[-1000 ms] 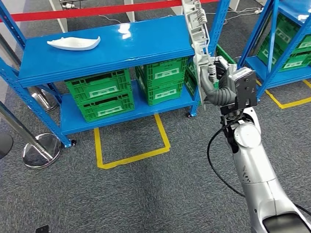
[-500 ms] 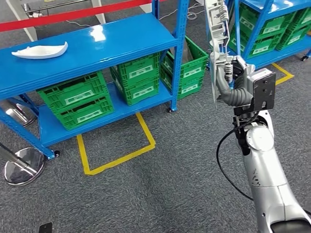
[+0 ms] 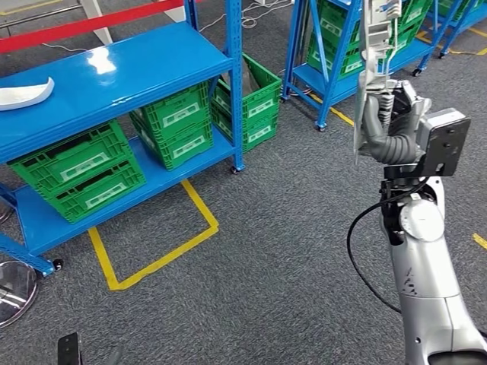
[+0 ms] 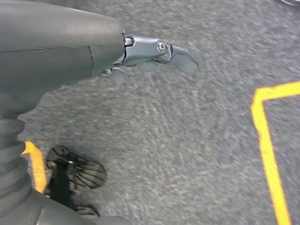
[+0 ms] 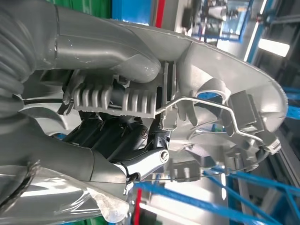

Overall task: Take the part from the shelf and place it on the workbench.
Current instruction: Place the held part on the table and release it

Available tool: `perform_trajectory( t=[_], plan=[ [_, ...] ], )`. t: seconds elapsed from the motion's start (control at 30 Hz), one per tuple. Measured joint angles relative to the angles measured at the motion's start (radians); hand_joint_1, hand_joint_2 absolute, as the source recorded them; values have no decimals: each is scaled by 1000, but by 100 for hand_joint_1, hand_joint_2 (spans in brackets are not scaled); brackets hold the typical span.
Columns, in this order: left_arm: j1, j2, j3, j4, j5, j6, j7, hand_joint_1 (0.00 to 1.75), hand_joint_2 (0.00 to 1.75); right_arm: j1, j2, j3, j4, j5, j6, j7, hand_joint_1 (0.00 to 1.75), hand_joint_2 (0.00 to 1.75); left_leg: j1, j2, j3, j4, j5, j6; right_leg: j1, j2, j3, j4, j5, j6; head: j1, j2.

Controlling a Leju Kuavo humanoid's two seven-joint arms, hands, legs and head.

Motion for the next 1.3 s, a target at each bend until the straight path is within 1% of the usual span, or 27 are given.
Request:
perform_trajectory(
  t=[0.03, 0.1, 0.13, 0.17, 0.2, 0.23, 0.3, 0.37, 0.4, 0.47, 0.53, 0.6, 0.67, 0.7, 0.73, 0.77, 0.83, 0.9, 0.97, 1.0, 1.07, 1.1, 1.13, 1.17, 1.2, 1.23, 1.3],
  plan=[
    [-5, -3, 0, 0, 2, 0, 0, 0, 175, -2, -4, -6, -3, -1, 0, -1, 175, 175, 2, 13, 1, -6, 4, 3, 2, -26, -17, 30, -20, 4, 4, 0],
    [-10, -8, 0, 0, 4, 4, 1, 0, 175, -3, -10, -13, -6, -4, 0, -5, 175, 175, 3, 39, 1, -10, 7, 7, 2, -79, -70, 146, -81, 12, 11, 0],
    [-11, -9, 1, 0, 4, 6, 1, 0, 175, 0, -10, -16, -6, -7, 0, -9, 175, 175, 3, 53, 0, -10, 7, 7, 1, -89, -98, 209, -105, 16, 13, 0],
    [-11, -11, 1, 0, 6, 7, 1, 0, 175, 4, -11, -19, -6, -11, 3, -13, 175, 175, 3, 66, -1, -9, 7, 7, 0, -94, -114, 250, -115, 20, 13, 0],
    [-12, -14, 1, 0, 9, 8, 1, 0, 175, 6, -11, -22, -6, -16, 8, -18, 175, 175, 3, 80, -1, -8, 7, 7, -1, -98, -113, 255, -108, 22, 13, 0],
    [-14, -16, 2, 0, 12, 9, 0, 0, 175, 7, -11, -26, -6, -22, 13, -23, 175, 175, 3, 93, -1, -7, 6, 5, -1, -104, -92, 221, -85, 24, 14, 0],
    [-20, -18, 3, 0, 16, 9, -7, 0, 175, 8, -11, -30, -10, -30, 23, -30, 175, 175, 0, 116, -1, -3, 1, -2, 2, -141, -13, 88, -33, 23, 15, 0],
    [-25, -17, 4, 0, 15, 10, -18, 0, 175, 15, -11, -29, -18, -31, 29, -35, 175, 175, -7, 134, -3, 4, -3, -12, 9, -168, 35, 1, -15, 10, 15, 0],
    [-27, -16, 4, 0, 14, 9, -23, 0, 175, 22, -10, -29, -21, -31, 31, -37, 175, 175, -11, 143, -3, 5, -4, -17, 12, -168, 39, -6, -19, 1, 15, 0],
    [-29, -14, 4, 0, 13, 9, -27, 0, 175, 36, -10, -30, -26, -31, 33, -39, 175, 175, -10, 156, -1, 6, -7, -25, 10, -144, 33, -8, -15, -15, 14, 0],
    [-31, -13, 4, 0, 13, 9, -28, 0, 175, 41, -10, -30, -33, -31, 33, -40, 175, 175, -5, 124, -12, 41, -39, -33, 7, -123, 31, -9, -11, -27, 11, 0],
    [-29, -12, 4, 0, 13, 7, -36, 0, 175, 44, -10, -29, -36, -31, 33, -40, 175, 175, -3, 71, -57, 152, -105, -37, 7, -102, 30, -10, -9, -36, 6, 0],
    [-24, -10, 4, 0, 14, 5, -52, 0, 175, 49, -8, -29, -36, -32, 32, -40, 175, 175, -4, 50, -108, 271, -150, -35, 11, -77, 29, -10, -8, -40, 4, 0],
    [-23, -8, 4, 0, 16, 2, -61, 0, 175, 51, -6, -29, -36, -32, 31, -41, 175, 175, -5, 46, -117, 289, -145, -32, 13, -63, 29, -10, -7, -41, 4, 0],
    [-23, -6, 4, 0, 21, -2, -67, 0, 175, 52, -4, -29, -35, -32, 31, -41, 175, 175, -6, 43, -108, 268, -121, -26, 15, -50, 30, -9, -7, -41, 4, 0],
    [-23, -4, 5, 0, 30, -8, -74, 0, 175, 53, -3, -29, -35, -32, 31, -42, 175, 175, -8, 34, -85, 213, -82, -18, 18, -36, 32, -9, -7, -42, 4, 0],
    [-23, 0, 9, 0, 59, -23, -89, 0, 175, 52, 0, -29, -35, -33, 30, -45, 175, 175, -9, -12, -33, 91, -16, 5, 18, -13, 32, -9, -5, -40, 6, 0],
    [-22, 4, 16, 0, 83, -42, -101, 0, 175, 55, 3, -30, -33, -34, 28, -48, 175, 175, -12, -43, -9, 34, 4, 19, 12, 7, 26, -10, 0, -31, 5, 0],
    [-24, 5, 19, 0, 93, -59, -112, 0, 175, 62, 4, -35, -32, -37, 24, -52, 175, 175, -14, -26, -1, 12, 3, 21, 7, 27, 19, -14, 8, -17, 1, 0],
    [-25, 4, 20, 0, 99, -66, -115, 0, 175, 66, 4, -39, -32, -39, 21, -54, 175, 175, -12, -13, 5, -5, 6, 19, 8, 19, 12, -12, 6, -12, 1, 0],
    [-25, 4, 24, 0, 116, -73, -112, 0, 175, 70, 5, -46, -33, -40, 19, -59, 175, 175, -6, 15, 17, -37, 13, 17, 12, -29, -20, 38, -26, -1, 10, 0],
    [-22, 5, 27, 0, 126, -74, -110, 0, 175, 74, 5, -47, -33, -41, 19, -61, 175, 175, -6, 28, 19, -41, 17, 16, 11, -62, -48, 92, -54, 4, 15, 0],
    [-18, 5, 31, 0, 134, -72, -111, 0, 175, 78, 5, -48, -33, -41, 19, -61, 175, 175, -6, 41, 19, -41, 17, 17, 9, -81, -78, 157, -81, 11, 19, 0],
    [-14, 5, 34, 0, 141, -70, -114, 0, 175, 84, 6, -51, -33, -42, 18, -63, 175, 175, -6, 55, 19, -40, 16, 16, 5, -91, -104, 213, -99, 17, 19, 0],
    [-11, 5, 37, 0, 146, -69, -120, 0, 175, 91, 6, -56, -33, -44, 18, -65, 175, 175, -5, 68, 19, -38, 14, 14, 2, -96, -117, 240, -100, 22, 19, 0],
    [-9, 5, 40, 0, 150, -69, -127, 0, 175, 97, 6, -62, -33, -47, 17, -67, 175, 175, -5, 79, 19, -37, 12, 12, -1, -101, -112, 230, -85, 26, 19, 0],
    [-8, 5, 42, 0, 155, -70, -135, 0, 175, 103, 6, -74, -36, -51, 16, -71, 175, 175, -3, 101, 20, -29, 4, 2, -5, -128, -49, 111, -27, 33, 19, 0]
  ],
)
